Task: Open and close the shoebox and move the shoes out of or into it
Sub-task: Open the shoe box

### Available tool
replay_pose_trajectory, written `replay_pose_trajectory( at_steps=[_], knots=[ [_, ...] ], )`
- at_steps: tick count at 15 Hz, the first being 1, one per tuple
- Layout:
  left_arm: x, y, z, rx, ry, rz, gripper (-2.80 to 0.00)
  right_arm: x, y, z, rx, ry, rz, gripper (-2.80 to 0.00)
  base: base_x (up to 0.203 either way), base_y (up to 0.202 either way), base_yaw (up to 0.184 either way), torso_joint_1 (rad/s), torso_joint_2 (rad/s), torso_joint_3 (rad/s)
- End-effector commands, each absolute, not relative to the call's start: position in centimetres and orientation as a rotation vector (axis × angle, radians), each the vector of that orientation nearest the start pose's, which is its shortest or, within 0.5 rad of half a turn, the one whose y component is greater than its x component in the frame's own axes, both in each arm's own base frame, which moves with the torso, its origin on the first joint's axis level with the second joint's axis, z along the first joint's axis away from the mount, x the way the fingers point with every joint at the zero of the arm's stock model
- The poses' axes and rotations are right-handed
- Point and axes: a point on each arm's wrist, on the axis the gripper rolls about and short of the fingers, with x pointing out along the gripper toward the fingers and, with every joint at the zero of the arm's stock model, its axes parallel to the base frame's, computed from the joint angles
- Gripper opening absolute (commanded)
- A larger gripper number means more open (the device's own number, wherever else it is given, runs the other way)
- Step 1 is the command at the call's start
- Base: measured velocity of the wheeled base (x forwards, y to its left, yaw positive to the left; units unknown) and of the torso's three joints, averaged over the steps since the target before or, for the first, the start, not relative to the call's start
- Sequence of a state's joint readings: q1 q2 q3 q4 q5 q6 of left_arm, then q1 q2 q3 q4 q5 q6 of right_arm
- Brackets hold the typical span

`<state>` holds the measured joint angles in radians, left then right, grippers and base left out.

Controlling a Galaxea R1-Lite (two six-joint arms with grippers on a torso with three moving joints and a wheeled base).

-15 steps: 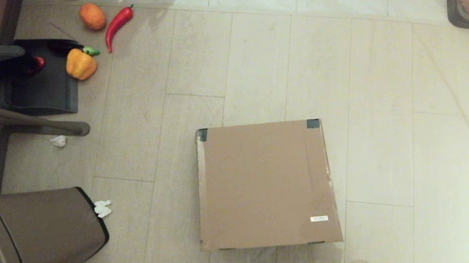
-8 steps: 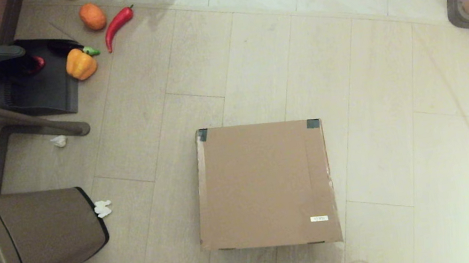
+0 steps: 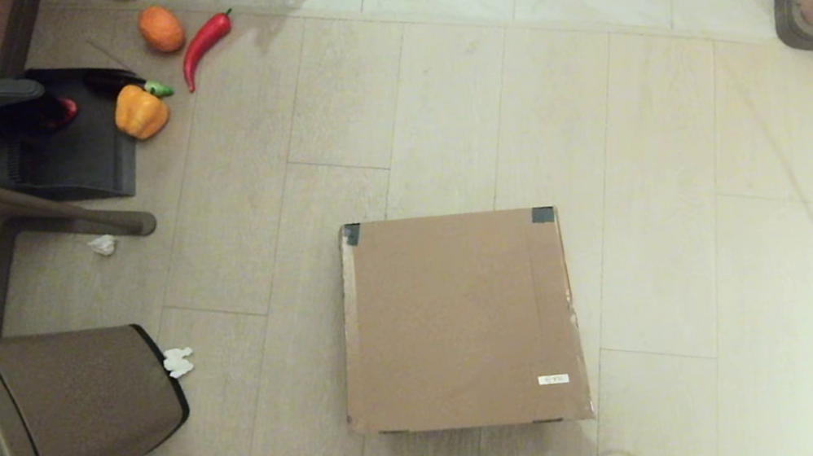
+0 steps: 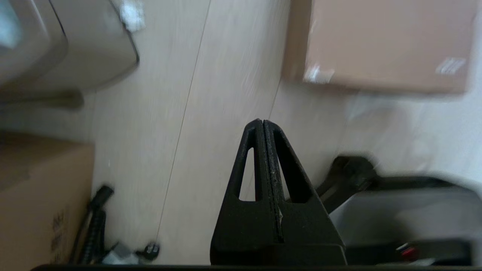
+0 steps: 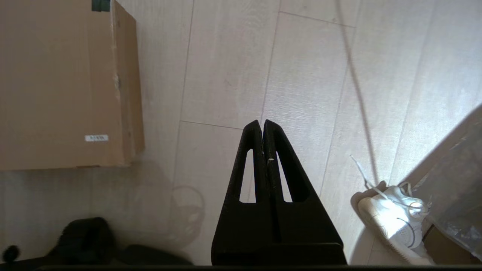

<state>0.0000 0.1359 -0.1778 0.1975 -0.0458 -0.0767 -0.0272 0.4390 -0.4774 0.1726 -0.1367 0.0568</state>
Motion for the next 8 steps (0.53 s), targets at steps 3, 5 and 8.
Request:
replay_pose_trajectory(
  at_steps=[3,5,8],
  knots=[
    [2.3,-0.3,18.0,-0.208,0.338,-0.08,-2.8,11.9,-0.4,23.1,0.098,0.394,-0.12,-2.8,0.0,0.0,0.0,0.0,0.0,0.0],
    [5.2,-0.5,20.3,-0.422,0.434,-0.158,-2.8,17.2,0.0,22.9,0.151,0.438,-0.088,-2.8,0.0,0.0,0.0,0.0,0.0,0.0],
    [10.7,-0.9,20.4,-0.585,0.581,-0.22,-2.8,23.5,1.5,20.7,0.333,0.449,-0.053,-2.8,0.0,0.0,0.0,0.0,0.0,0.0]
  ],
)
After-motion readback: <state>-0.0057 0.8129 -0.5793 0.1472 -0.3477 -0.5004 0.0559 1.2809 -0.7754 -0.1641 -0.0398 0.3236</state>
